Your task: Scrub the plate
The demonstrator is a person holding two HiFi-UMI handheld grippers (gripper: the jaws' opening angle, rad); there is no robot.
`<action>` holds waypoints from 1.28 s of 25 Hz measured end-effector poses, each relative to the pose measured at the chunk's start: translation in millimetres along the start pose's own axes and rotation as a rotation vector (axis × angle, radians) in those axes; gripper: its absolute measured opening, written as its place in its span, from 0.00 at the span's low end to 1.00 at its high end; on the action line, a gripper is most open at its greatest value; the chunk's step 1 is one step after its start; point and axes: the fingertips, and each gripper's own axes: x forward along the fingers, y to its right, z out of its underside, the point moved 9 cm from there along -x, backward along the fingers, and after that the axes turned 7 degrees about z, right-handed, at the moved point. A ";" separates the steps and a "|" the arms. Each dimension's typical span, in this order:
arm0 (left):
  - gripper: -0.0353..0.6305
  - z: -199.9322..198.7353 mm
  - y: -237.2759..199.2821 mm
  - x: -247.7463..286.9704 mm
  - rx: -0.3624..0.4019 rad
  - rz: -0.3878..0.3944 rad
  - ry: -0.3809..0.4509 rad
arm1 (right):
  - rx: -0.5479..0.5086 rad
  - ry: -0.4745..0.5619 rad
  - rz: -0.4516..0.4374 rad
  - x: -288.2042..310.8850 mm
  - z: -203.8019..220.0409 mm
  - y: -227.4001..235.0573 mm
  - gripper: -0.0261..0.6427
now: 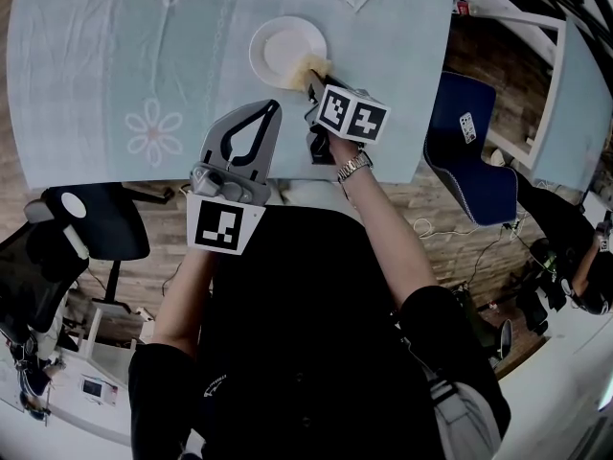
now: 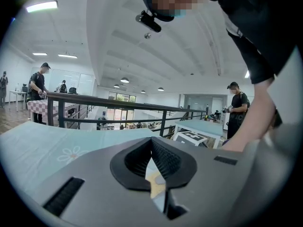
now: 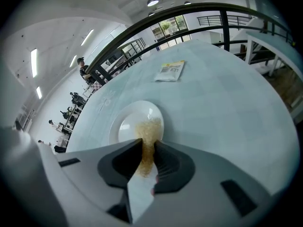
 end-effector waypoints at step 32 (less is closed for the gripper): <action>0.07 -6.4 72.2 0.8 0.098 0.104 0.031 | 0.095 0.098 0.106 -76.3 27.1 73.2 0.13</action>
